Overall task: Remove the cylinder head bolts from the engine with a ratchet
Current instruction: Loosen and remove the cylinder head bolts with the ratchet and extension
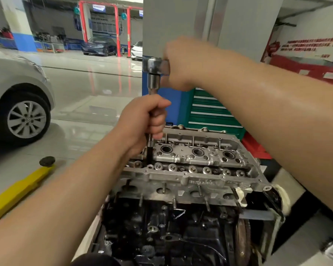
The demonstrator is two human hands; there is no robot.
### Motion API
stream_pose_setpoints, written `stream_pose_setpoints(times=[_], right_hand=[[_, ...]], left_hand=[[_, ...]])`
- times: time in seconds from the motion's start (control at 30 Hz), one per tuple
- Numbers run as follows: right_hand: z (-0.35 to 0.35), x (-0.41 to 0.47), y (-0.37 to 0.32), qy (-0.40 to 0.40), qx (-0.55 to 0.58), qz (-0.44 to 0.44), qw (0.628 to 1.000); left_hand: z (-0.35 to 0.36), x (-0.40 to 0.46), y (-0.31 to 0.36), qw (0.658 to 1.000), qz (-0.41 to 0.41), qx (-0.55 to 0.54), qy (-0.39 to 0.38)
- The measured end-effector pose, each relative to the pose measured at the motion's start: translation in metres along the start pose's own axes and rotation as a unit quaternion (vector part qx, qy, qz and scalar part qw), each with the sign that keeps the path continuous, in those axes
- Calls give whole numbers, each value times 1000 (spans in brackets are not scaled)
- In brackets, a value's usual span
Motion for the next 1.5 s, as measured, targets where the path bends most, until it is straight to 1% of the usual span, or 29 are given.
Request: stream_pose_setpoints(times=[0.1,0.17,0.23,0.3,0.37,0.4,0.43,0.47,0.53,0.57,0.63,0.67,0.73,0.77,0.8,0.87,0.9,0.93,1.0,1.03,1.1,1.13,1.23,1.27,1.33,1.37,1.4,1.47,1.5], right_hand=[[-1,-1,-26,-10,102,-89,991],[-6,-2,-29,14,36,-58,998],[-8,-9,-17,41,-127,8,991],[-11,-19,-9,42,-191,38,980],[-10,-22,-8,53,-195,55,978],[-8,-19,-6,55,-175,59,981],[-4,-14,-4,43,-131,58,989],[-1,-9,-5,22,-65,33,997],[5,-2,-15,-7,82,-41,996],[4,0,-23,-5,122,-69,990],[-2,3,-26,17,70,-66,995],[-5,3,-23,20,-4,-41,999],[-10,-2,-13,15,-130,9,991],[-10,-7,-7,3,-155,25,988],[-9,-10,-3,-5,-165,42,985],[-5,-11,-1,-3,-147,63,987],[-1,-9,-1,-8,-103,56,993],[1,-5,-6,-20,-28,26,999],[3,0,-23,-27,120,-58,991],[3,1,-32,-20,138,-85,987],[0,5,-36,6,78,-76,994],[-3,4,-34,16,14,-47,999],[-12,-14,-17,-17,-186,25,982],[-14,-20,-14,-38,-218,32,975],[-16,-25,-17,-49,-232,35,971],[-15,-23,-17,-52,-216,41,974],[-12,-16,-15,-51,-174,42,983],[-7,-4,-22,-40,-15,-17,999],[-4,-1,-31,-31,55,-62,996]], left_hand=[[-1,-1,5,994,-40,4,-105],[-11,-2,7,993,-38,-10,-115],[-22,-4,7,998,5,23,-58],[-18,-4,2,995,56,85,23],[-3,-3,-7,986,87,86,112],[1,-1,-9,982,90,87,141],[3,0,-9,982,84,88,144],[3,3,-8,989,67,78,109],[-1,5,-3,999,6,39,-21],[-5,3,0,996,-22,12,-88],[-18,-2,6,982,-42,-50,-175],[-24,-5,8,982,-38,-61,-176],[-30,-5,8,994,-15,6,-108],[-28,-5,5,997,3,59,-58],[-22,-5,3,995,28,94,-7],[-8,-5,-2,991,61,98,67],[-3,-5,-3,993,54,83,68],[0,-4,-3,997,38,63,38],[1,-3,3,998,-9,49,-43],[-2,-4,7,995,-32,52,-77],[-13,-8,14,992,-54,29,-112],[-20,-11,16,993,-46,26,-104],[-23,-12,13,993,15,120,4],[-18,-11,9,988,39,142,40],[-3,-7,1,985,66,132,92],[0,-5,-1,987,57,110,101],[0,-3,-2,992,37,85,83],[-5,0,2,999,-13,41,-12],[-8,-1,5,997,-33,28,-69]])
Point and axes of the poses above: each hand's wrist, its own x-axis towards the middle knuckle, its own z-axis out of the palm, y = z × x, the point moved 3 cm from there along x, towards the middle knuckle, and after that the axes turned 4 degrees about -y, right-handed, at the moved point
